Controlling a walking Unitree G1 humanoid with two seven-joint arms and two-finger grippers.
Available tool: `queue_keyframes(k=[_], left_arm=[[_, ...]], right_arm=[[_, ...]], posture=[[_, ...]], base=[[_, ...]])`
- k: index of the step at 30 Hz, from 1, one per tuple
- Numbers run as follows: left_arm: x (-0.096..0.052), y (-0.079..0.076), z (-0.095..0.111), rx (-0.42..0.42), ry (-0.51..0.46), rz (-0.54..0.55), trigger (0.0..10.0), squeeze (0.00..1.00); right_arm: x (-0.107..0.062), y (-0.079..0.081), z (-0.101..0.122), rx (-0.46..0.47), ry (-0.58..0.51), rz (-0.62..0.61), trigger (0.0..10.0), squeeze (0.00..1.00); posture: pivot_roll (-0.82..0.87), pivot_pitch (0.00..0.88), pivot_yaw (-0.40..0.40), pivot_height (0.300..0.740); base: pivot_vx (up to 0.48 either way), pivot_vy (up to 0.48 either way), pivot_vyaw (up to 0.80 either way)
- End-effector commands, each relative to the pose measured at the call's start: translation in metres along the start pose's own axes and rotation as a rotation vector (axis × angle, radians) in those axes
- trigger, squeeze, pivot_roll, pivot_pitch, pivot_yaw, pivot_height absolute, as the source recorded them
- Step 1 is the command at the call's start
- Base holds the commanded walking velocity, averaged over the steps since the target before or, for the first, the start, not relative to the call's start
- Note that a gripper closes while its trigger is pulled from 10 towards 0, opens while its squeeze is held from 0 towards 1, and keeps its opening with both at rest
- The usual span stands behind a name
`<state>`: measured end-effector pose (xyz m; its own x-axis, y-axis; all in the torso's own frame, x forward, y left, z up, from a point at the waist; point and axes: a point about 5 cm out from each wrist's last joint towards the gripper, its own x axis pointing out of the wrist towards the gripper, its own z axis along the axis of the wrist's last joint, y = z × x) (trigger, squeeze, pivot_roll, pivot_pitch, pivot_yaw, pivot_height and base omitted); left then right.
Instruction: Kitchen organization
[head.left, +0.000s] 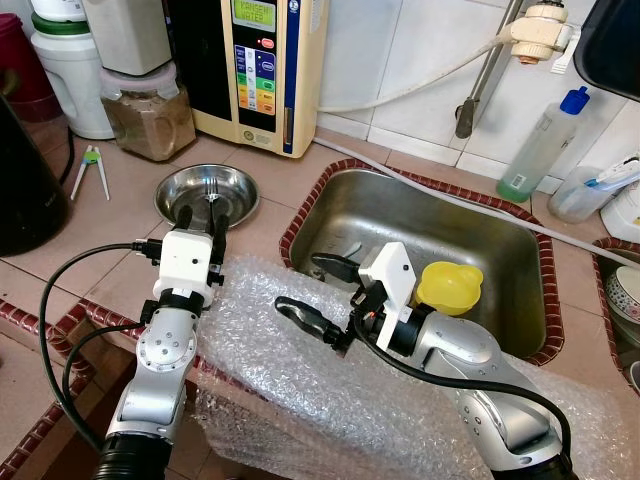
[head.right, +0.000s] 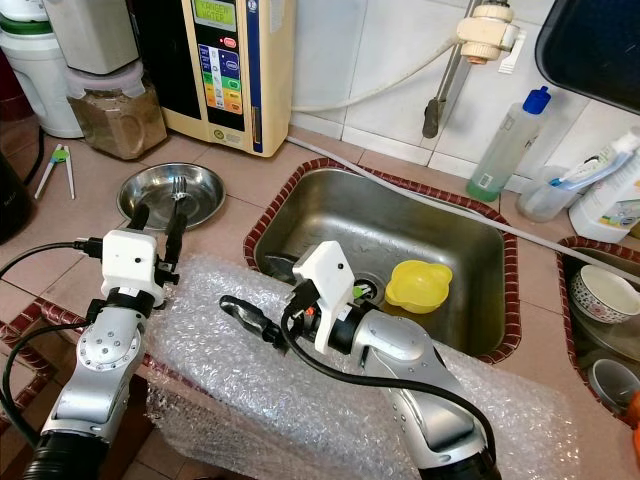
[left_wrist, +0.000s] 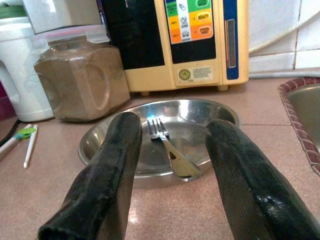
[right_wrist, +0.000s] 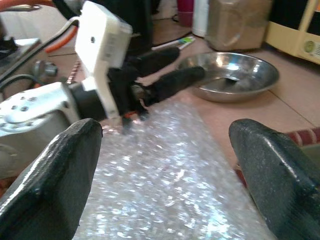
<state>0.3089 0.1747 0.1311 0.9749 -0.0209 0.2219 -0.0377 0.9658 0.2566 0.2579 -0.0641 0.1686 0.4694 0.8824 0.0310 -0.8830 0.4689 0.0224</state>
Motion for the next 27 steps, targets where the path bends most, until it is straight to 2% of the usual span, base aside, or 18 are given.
queue_keyframes(k=[1, 10, 15, 16, 17, 18, 19, 20, 22, 23, 24, 27], left_arm=[[-0.001, -0.002, -0.005, -0.018, 0.032, -0.008, 10.0, 1.00], [0.005, -0.011, -0.011, -0.073, 0.071, -0.025, 10.0, 1.00], [0.009, -0.014, -0.012, -0.047, 0.078, -0.030, 10.0, 1.00], [0.010, -0.015, -0.012, -0.053, 0.082, -0.035, 10.0, 0.33], [0.011, -0.015, -0.013, -0.058, 0.085, -0.039, 10.0, 0.33], [0.012, -0.016, -0.013, -0.061, 0.087, -0.044, 10.0, 0.00], [0.013, -0.016, -0.013, -0.062, 0.088, -0.048, 10.0, 0.00], [0.014, -0.016, -0.013, -0.062, 0.088, -0.050, 8.3, 0.00], [0.015, -0.017, -0.013, -0.064, 0.087, -0.053, 8.3, 0.00], [0.016, -0.017, -0.013, -0.066, 0.089, -0.057, 1.1, 0.00], [0.018, -0.018, -0.014, -0.069, 0.090, -0.064, 0.0, 0.00], [0.020, -0.020, -0.014, -0.073, 0.094, -0.083, 0.0, 0.00]], right_arm=[[-0.001, 0.005, 0.004, -0.002, -0.007, 0.041, 10.0, 0.00], [-0.001, 0.006, 0.006, 0.004, -0.010, 0.041, 10.0, 0.00], [-0.001, 0.006, 0.005, 0.005, -0.007, 0.032, 10.0, 0.00], [-0.001, 0.006, 0.005, 0.004, -0.006, 0.029, 10.0, 0.00], [-0.001, 0.005, 0.004, 0.004, -0.006, 0.026, 10.0, 0.00], [-0.002, 0.005, 0.004, 0.003, -0.005, 0.022, 10.0, 0.00], [-0.002, 0.005, 0.004, 0.002, -0.004, 0.020, 10.0, 0.00], [-0.002, 0.004, 0.004, 0.001, -0.004, 0.019, 10.0, 0.00], [-0.002, 0.004, 0.004, 0.000, -0.003, 0.018, 10.0, 0.00], [-0.002, 0.004, 0.004, -0.002, -0.003, 0.015, 10.0, 0.00], [-0.002, 0.003, 0.004, -0.004, -0.003, 0.012, 10.0, 0.00], [-0.002, 0.003, 0.004, -0.006, -0.003, 0.006, 10.0, 0.00]], posture=[[0.09, 0.088, -0.084, 0.740], [0.09, 0.086, -0.080, 0.740], [0.09, 0.083, -0.078, 0.740], [0.09, 0.084, -0.078, 0.740], [0.09, 0.083, -0.078, 0.740], [0.09, 0.083, -0.076, 0.740], [0.08, 0.082, -0.076, 0.740], [0.08, 0.082, -0.076, 0.740], [0.08, 0.081, -0.075, 0.740], [0.08, 0.079, -0.073, 0.740], [0.08, 0.079, -0.073, 0.740], [0.08, 0.077, -0.072, 0.740]], base=[[0.000, 0.000, 0.00], [0.000, 0.000, 0.00], [0.000, 0.000, 0.00], [0.000, 0.000, 0.00], [0.000, 0.000, 0.00], [0.000, 0.000, 0.00], [0.000, 0.000, 0.00], [0.000, 0.000, 0.00], [0.000, 0.000, 0.00], [0.000, 0.000, 0.00], [0.000, 0.000, 0.00], [0.000, 0.000, 0.00]])
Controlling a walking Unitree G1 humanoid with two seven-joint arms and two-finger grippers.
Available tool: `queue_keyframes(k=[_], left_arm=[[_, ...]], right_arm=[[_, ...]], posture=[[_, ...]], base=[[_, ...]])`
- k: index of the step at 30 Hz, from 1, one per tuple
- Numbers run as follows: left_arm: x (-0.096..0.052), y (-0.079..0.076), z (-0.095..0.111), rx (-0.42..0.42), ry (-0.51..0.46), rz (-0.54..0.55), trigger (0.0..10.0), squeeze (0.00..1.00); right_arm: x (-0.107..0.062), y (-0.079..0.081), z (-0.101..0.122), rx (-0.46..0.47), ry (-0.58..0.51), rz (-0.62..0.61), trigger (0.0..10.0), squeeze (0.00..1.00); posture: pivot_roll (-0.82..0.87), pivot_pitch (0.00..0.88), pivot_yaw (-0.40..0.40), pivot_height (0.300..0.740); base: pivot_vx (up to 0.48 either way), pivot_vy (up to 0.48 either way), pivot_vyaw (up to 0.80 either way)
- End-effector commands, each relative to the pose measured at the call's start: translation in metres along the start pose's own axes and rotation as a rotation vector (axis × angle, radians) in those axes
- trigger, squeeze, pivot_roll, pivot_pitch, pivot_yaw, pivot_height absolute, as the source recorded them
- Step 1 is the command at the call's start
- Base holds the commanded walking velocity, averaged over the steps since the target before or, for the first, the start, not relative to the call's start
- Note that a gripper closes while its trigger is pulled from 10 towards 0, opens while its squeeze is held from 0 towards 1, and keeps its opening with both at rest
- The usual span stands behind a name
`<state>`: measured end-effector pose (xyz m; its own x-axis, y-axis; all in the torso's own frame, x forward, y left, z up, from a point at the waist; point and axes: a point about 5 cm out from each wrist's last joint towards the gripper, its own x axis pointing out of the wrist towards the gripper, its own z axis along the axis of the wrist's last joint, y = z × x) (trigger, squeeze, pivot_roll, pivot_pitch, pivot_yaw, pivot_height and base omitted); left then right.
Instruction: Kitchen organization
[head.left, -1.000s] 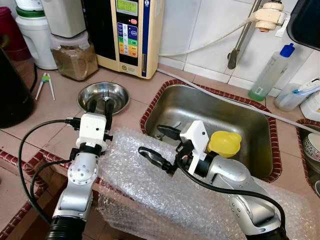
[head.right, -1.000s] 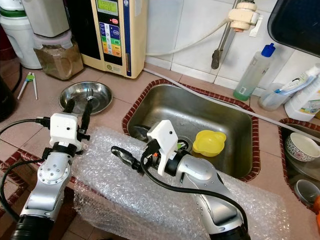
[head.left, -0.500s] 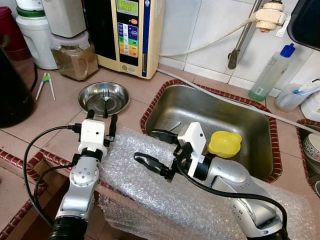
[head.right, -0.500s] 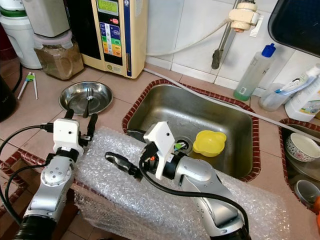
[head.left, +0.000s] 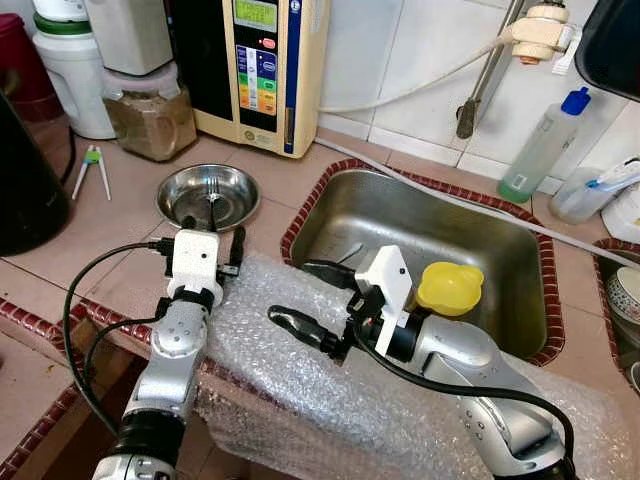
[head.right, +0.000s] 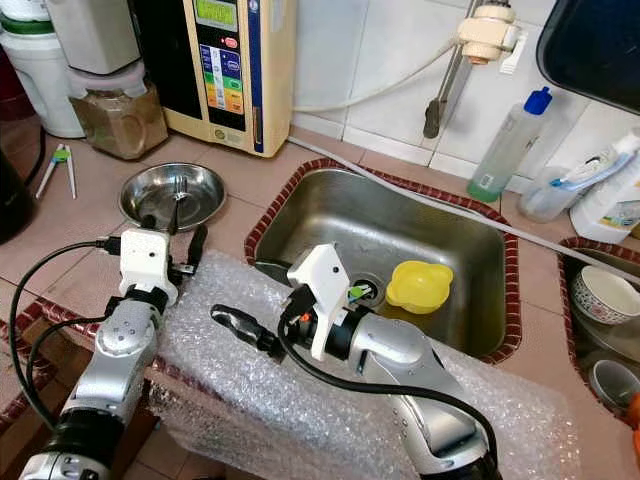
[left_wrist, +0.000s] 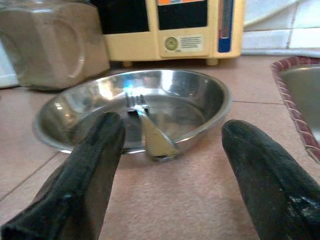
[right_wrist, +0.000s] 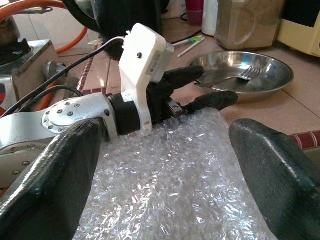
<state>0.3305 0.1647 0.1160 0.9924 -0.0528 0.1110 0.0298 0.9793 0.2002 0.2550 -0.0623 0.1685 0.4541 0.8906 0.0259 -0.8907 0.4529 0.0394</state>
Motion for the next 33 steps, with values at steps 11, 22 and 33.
queue_keyframes(k=[11, 22, 33], left_arm=[[0.0035, -0.0055, -0.0024, -0.002, -0.001, -0.034, 0.0, 0.00], [0.0019, -0.0025, -0.0061, -0.006, 0.011, -0.023, 0.0, 0.00], [0.0022, 0.0023, -0.0047, 0.009, 0.001, -0.011, 0.0, 0.00]], right_arm=[[-0.0030, -0.0028, 0.0032, -0.033, -0.005, -0.025, 10.0, 0.00], [-0.0026, -0.0007, 0.0020, -0.016, -0.011, -0.008, 10.0, 0.00], [-0.0021, -0.0011, 0.0039, -0.010, -0.019, 0.009, 10.0, 0.00]], posture=[[0.08, 0.073, -0.076, 0.740], [0.09, 0.076, -0.075, 0.740], [0.09, 0.082, -0.078, 0.740]], base=[[0.000, 0.000, 0.00], [0.000, 0.000, 0.00], [0.000, 0.000, 0.00]])
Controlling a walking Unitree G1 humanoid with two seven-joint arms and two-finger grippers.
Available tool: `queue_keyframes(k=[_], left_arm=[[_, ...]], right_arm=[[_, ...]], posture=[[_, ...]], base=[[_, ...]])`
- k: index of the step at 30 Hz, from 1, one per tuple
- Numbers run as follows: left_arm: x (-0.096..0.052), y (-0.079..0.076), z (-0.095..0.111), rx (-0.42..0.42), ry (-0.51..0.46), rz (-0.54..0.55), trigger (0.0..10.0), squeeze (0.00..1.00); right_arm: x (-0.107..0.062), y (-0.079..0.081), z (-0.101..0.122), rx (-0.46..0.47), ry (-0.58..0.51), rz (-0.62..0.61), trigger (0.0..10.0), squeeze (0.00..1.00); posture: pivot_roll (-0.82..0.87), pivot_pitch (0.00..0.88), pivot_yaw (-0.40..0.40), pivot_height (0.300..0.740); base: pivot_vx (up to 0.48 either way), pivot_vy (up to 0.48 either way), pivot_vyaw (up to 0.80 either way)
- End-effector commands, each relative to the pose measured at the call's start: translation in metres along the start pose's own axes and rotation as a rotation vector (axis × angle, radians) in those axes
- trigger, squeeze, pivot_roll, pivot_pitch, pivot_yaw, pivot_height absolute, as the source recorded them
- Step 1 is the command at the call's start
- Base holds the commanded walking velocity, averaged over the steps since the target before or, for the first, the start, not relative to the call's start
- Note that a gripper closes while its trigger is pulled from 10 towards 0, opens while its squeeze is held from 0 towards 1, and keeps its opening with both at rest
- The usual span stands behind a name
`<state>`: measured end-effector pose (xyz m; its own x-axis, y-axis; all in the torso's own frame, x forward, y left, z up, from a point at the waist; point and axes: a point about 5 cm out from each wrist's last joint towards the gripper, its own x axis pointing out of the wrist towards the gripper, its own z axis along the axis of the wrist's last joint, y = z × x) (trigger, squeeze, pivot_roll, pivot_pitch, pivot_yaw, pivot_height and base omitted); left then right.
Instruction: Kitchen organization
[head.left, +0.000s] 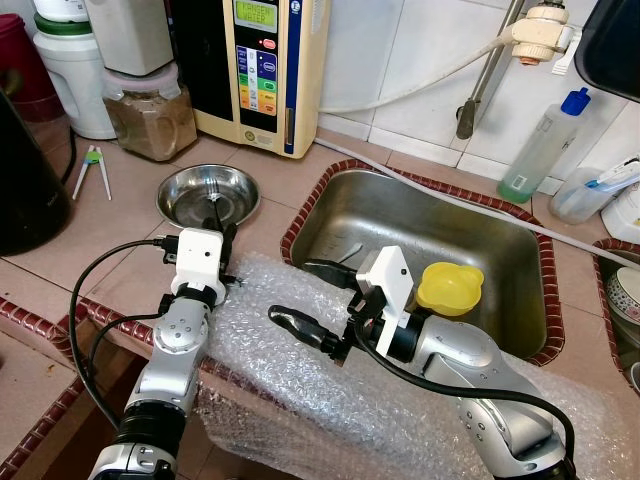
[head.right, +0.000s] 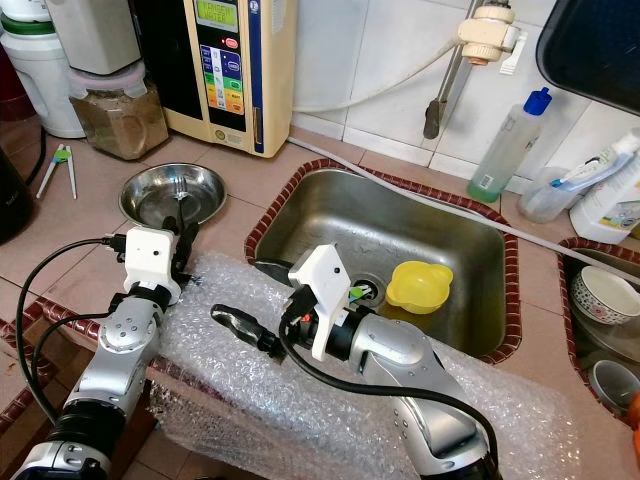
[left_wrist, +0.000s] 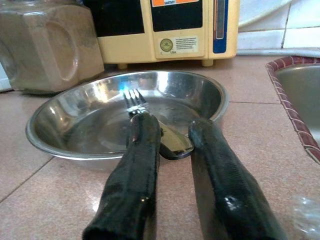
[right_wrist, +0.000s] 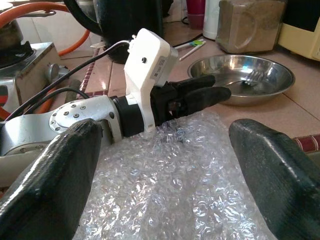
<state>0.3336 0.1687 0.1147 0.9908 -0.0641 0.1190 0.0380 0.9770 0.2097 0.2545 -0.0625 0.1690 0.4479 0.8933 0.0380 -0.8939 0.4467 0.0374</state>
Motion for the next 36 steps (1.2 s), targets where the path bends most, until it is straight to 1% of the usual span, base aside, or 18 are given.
queue_keyframes(k=[1, 5, 6, 9, 12, 13, 18, 20, 21, 24, 25, 27, 29, 30, 32, 33, 35, 36], left_arm=[[-0.001, -0.001, -0.003, 0.006, 0.011, -0.003, 0.0, 0.00], [-0.003, 0.002, 0.001, 0.043, -0.023, 0.013, 0.0, 0.00], [-0.003, 0.004, 0.006, 0.076, -0.055, 0.022, 0.0, 0.00], [-0.005, 0.005, 0.018, 0.113, -0.131, 0.027, 0.0, 0.00], [-0.006, 0.001, 0.039, 0.152, -0.241, -0.003, 0.0, 0.00], [-0.007, -0.001, 0.054, 0.179, -0.317, -0.027, 0.0, 0.00], [-0.007, 0.000, 0.077, 0.216, -0.415, -0.037, 0.0, 0.00], [-0.008, -0.001, 0.081, 0.221, -0.431, -0.042, 0.0, 0.00], [-0.010, -0.012, 0.096, 0.249, -0.495, -0.145, 0.0, 0.00], [-0.012, -0.016, 0.099, 0.253, -0.510, -0.181, 0.0, 0.00], [-0.014, -0.020, 0.095, 0.233, -0.496, -0.219, 0.0, 0.00], [-0.015, -0.022, 0.093, 0.227, -0.490, -0.239, 0.0, 0.00], [-0.018, -0.028, 0.089, 0.216, -0.476, -0.298, 0.0, 0.00], [-0.023, -0.036, 0.086, 0.202, -0.478, -0.364, 0.0, 0.00], [-0.027, -0.041, 0.085, 0.193, -0.477, -0.412, 0.0, 0.00], [-0.030, -0.047, 0.085, 0.192, -0.479, -0.458, 0.0, 0.00], [-0.032, -0.050, 0.085, 0.197, -0.485, -0.488, 0.0, 0.00], [-0.034, -0.053, 0.085, 0.199, -0.491, -0.517, 0.0, 0.00]], right_arm=[[-0.001, -0.002, 0.003, -0.009, -0.008, -0.001, 10.0, 0.00], [-0.001, -0.004, 0.004, -0.012, -0.014, -0.013, 10.0, 0.00], [-0.001, -0.004, 0.004, -0.012, -0.015, -0.018, 10.0, 0.00], [-0.001, -0.005, 0.003, -0.015, -0.017, -0.029, 10.0, 0.00], [-0.001, -0.010, 0.005, -0.023, -0.028, -0.061, 10.0, 0.00], [-0.002, -0.015, 0.007, -0.027, -0.040, -0.094, 10.0, 0.00], [-0.002, -0.026, 0.012, -0.024, -0.069, -0.166, 10.0, 0.00], [-0.002, -0.029, 0.012, -0.024, -0.075, -0.180, 10.0, 0.00], [-0.004, -0.040, 0.017, -0.020, -0.112, -0.268, 10.0, 0.00], [-0.006, -0.047, 0.019, -0.008, -0.132, -0.316, 10.0, 0.00], [-0.008, -0.051, 0.020, 0.031, -0.159, -0.348, 10.0, 0.00], [-0.009, -0.054, 0.021, 0.051, -0.175, -0.364, 10.0, 0.00], [-0.011, -0.058, 0.023, 0.106, -0.211, -0.387, 10.0, 0.00], [-0.013, -0.063, 0.026, 0.200, -0.266, -0.411, 10.0, 0.00], [-0.015, -0.068, 0.030, 0.267, -0.314, -0.424, 10.0, 0.00], [-0.016, -0.072, 0.034, 0.304, -0.349, -0.432, 10.0, 0.00], [-0.017, -0.076, 0.037, 0.342, -0.380, -0.438, 10.0, 0.00], [-0.018, -0.081, 0.042, 0.390, -0.418, -0.444, 10.0, 0.00]], posture=[[0.10, 0.080, -0.077, 0.740], [0.10, 0.078, -0.075, 0.740], [0.10, 0.078, -0.075, 0.740], [0.10, 0.079, -0.075, 0.740], [0.10, 0.081, -0.080, 0.740], [0.10, 0.081, -0.081, 0.740], [0.11, 0.080, -0.084, 0.740], [0.11, 0.080, -0.084, 0.740], [0.11, 0.077, -0.084, 0.740], [0.11, 0.077, -0.085, 0.740], [0.11, 0.076, -0.084, 0.740], [0.10, 0.076, -0.083, 0.740], [0.11, 0.076, -0.084, 0.740], [0.11, 0.075, -0.085, 0.740], [0.11, 0.075, -0.086, 0.740], [0.11, 0.074, -0.087, 0.740], [0.11, 0.072, -0.088, 0.740], [0.11, 0.072, -0.088, 0.740]], base=[[0.000, 0.000, 0.00], [0.000, 0.000, 0.00], [0.000, 0.000, 0.00], [0.000, 0.000, 0.00], [0.000, 0.000, 0.00], [0.000, 0.000, 0.00], [0.000, 0.000, 0.00], [0.000, 0.000, 0.00], [0.000, 0.000, 0.00], [0.000, 0.000, 0.00], [0.000, 0.000, 0.00], [0.000, 0.000, 0.00], [0.000, 0.000, 0.00], [0.000, 0.000, 0.00], [0.000, 0.000, 0.00], [0.000, 0.000, 0.00], [0.000, 0.000, 0.00], [0.000, 0.000, 0.00]])
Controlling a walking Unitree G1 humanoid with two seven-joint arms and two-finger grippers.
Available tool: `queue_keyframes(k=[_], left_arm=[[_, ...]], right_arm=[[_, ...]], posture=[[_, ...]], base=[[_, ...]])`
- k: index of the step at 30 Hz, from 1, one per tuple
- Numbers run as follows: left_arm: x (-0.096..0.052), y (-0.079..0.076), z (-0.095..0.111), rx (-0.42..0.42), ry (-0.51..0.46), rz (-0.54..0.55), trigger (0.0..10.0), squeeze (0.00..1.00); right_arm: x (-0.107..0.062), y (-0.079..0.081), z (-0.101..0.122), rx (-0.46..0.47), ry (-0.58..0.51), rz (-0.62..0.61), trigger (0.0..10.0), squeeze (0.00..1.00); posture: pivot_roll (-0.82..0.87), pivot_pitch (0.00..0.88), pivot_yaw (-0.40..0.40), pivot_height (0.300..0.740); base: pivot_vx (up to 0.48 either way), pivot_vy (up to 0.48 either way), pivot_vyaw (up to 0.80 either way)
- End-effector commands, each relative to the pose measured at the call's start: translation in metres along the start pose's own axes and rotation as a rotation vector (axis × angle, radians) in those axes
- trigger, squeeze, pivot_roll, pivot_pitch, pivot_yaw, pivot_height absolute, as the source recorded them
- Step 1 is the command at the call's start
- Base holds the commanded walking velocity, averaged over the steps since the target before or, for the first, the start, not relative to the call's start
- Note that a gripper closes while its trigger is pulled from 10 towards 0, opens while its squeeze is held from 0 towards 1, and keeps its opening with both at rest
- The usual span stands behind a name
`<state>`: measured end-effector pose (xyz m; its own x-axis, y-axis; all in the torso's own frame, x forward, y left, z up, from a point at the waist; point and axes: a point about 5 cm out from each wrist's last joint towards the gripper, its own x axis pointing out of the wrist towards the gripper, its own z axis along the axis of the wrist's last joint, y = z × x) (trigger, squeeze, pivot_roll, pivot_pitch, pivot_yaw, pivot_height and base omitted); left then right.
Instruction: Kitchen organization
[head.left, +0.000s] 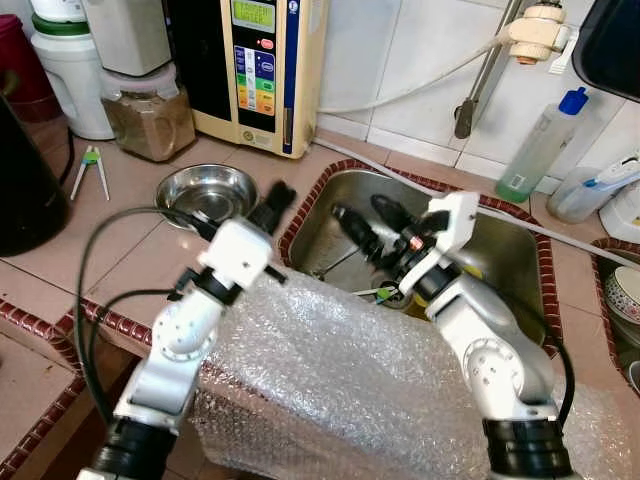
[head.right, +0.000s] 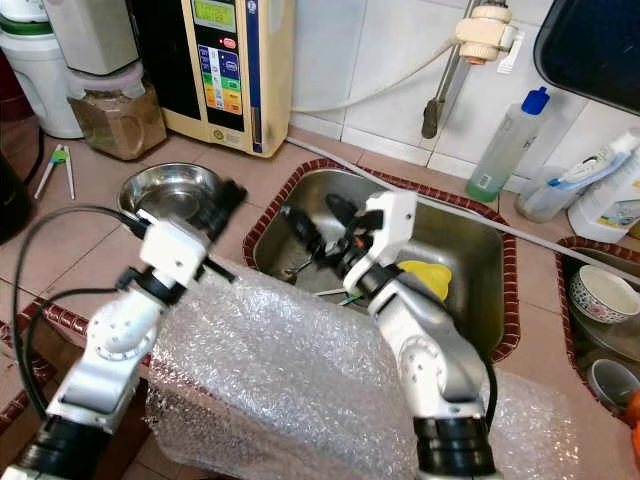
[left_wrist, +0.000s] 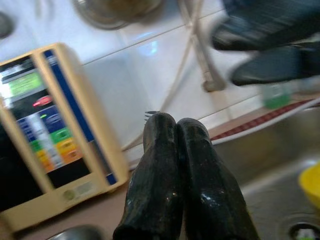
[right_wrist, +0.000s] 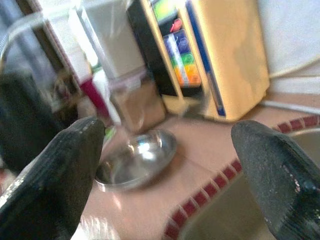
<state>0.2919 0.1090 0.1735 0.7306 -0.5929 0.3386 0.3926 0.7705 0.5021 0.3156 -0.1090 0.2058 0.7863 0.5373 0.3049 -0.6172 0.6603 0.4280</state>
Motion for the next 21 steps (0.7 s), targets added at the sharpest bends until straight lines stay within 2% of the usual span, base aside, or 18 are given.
queue_keyframes(k=[1, 2, 4, 6, 8, 12, 15, 18, 21], left_arm=[[0.003, -0.009, 0.012, -0.016, -0.067, -0.078, 0.0, 0.00], [0.003, -0.009, 0.012, -0.016, -0.067, -0.078, 0.0, 0.00], [0.003, -0.016, 0.016, 0.016, -0.094, -0.145, 0.0, 0.00], [0.003, -0.018, 0.017, 0.044, -0.109, -0.168, 0.0, 0.00], [0.005, -0.019, 0.021, 0.093, -0.139, -0.195, 0.0, 0.00], [0.006, -0.022, 0.022, 0.106, -0.146, -0.224, 0.0, 0.00], [0.007, -0.024, 0.021, 0.110, -0.145, -0.231, 0.0, 0.00], [0.009, -0.023, 0.020, 0.120, -0.142, -0.216, 0.0, 0.00], [0.008, -0.023, 0.019, 0.124, -0.139, -0.212, 0.0, 0.00]], right_arm=[[0.003, -0.011, 0.012, 0.125, -0.060, -0.046, 10.0, 0.00], [0.003, -0.011, 0.012, 0.125, -0.060, -0.046, 10.0, 0.00], [0.011, -0.019, 0.022, 0.212, -0.085, -0.090, 10.0, 0.00], [0.015, -0.022, 0.027, 0.234, -0.089, -0.110, 10.0, 0.00], [0.022, -0.027, 0.026, 0.205, -0.011, -0.188, 10.0, 0.00], [0.033, -0.019, 0.026, 0.146, 0.091, -0.178, 10.0, 0.00], [0.036, -0.019, 0.023, 0.131, 0.163, -0.204, 10.0, 0.00], [0.036, -0.019, 0.024, 0.089, 0.204, -0.227, 10.0, 0.00], [0.034, -0.016, 0.022, 0.092, 0.229, -0.230, 10.0, 0.00]], posture=[[0.11, 0.071, -0.089, 0.740], [0.11, 0.071, -0.089, 0.740], [0.11, 0.067, -0.090, 0.740], [0.11, 0.067, -0.089, 0.740], [0.11, 0.067, -0.091, 0.740], [0.11, 0.065, -0.089, 0.740], [0.11, 0.066, -0.090, 0.740], [0.11, 0.068, -0.089, 0.740], [0.11, 0.069, -0.087, 0.740]], base=[[0.000, 0.000, 0.00], [0.000, 0.000, 0.00], [0.000, 0.000, 0.00], [0.000, 0.000, 0.00], [0.000, 0.000, 0.00], [0.000, 0.000, 0.00], [0.000, 0.000, 0.00], [0.000, 0.000, 0.00], [0.000, 0.000, 0.00]])
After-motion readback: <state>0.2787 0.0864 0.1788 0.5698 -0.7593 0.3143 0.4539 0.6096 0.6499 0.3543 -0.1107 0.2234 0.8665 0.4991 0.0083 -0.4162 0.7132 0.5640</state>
